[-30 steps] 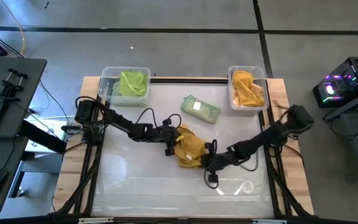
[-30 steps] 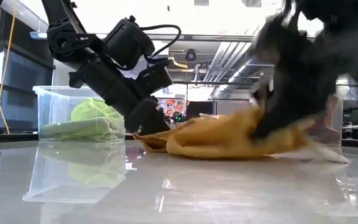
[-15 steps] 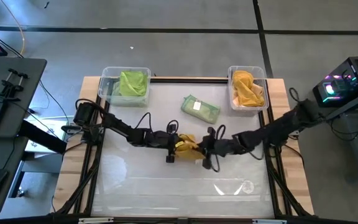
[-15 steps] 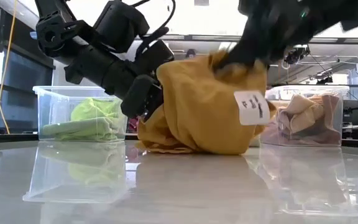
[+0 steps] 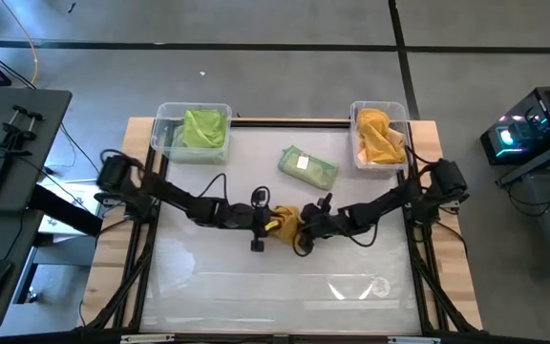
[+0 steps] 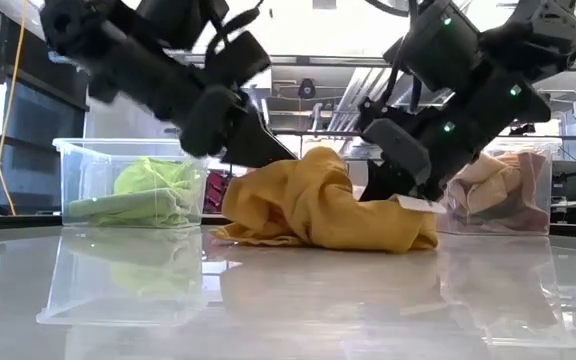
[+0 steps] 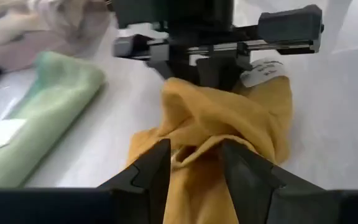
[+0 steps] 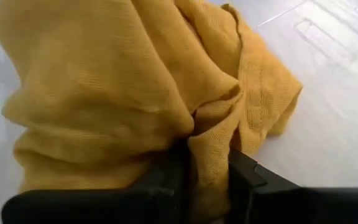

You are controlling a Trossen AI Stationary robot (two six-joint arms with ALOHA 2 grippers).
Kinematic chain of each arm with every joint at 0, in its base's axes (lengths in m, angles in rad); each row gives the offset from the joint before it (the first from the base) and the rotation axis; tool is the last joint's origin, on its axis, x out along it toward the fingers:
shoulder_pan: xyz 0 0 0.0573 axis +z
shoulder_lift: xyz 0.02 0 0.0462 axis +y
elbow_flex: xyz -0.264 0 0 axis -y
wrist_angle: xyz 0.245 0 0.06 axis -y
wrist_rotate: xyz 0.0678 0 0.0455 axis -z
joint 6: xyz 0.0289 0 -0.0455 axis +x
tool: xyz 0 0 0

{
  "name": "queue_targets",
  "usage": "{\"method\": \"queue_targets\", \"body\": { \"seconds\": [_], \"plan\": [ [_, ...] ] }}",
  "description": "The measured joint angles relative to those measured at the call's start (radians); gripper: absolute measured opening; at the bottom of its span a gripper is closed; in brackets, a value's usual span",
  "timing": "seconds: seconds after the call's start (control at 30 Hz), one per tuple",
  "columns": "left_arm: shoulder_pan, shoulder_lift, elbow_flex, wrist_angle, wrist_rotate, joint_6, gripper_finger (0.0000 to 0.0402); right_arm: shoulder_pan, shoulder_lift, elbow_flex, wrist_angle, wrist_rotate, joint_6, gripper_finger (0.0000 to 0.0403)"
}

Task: Sort towels by color in basket
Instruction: Put the yellow kitchen towel into the right transparent bin

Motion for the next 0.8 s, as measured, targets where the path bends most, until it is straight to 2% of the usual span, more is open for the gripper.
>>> {"method": "queue_targets", "body": {
  "seconds": [0.13,0.2,0.3,0.37,0.5,0.6,0.7,0.8],
  "plan": [
    [-0.032,-0.127,0.000,-0.114,-0.010,-0.031,0.0130,0.001,0.007,0.001,-0.001,-0.009,0.019,0.0067],
    [-0.050,-0.170,0.000,-0.122,0.051,-0.036,0.0131,0.001,0.007,0.001,0.002,-0.018,0.019,0.0067],
    [-0.078,-0.183,0.000,-0.072,0.225,0.043,0.0131,0.001,0.008,0.001,0.009,-0.044,0.019,0.0068],
    [-0.093,-0.155,0.001,0.008,0.247,0.078,0.0131,0.001,0.008,0.000,0.015,-0.056,0.018,0.0074],
    [-0.080,-0.058,0.001,0.143,0.141,0.063,0.0131,0.001,0.009,0.000,0.027,-0.060,0.015,0.0108],
    [-0.051,0.011,0.000,0.157,0.071,0.019,0.0131,0.002,0.009,-0.001,0.027,-0.065,0.016,0.0143],
    [-0.020,0.040,0.000,0.046,0.007,-0.064,0.0131,0.002,-0.010,-0.002,-0.001,-0.073,0.011,0.0169],
    [0.010,0.038,0.000,-0.091,-0.030,-0.155,0.0131,0.008,-0.059,-0.004,-0.058,-0.068,-0.008,0.0175]
  ]
}}
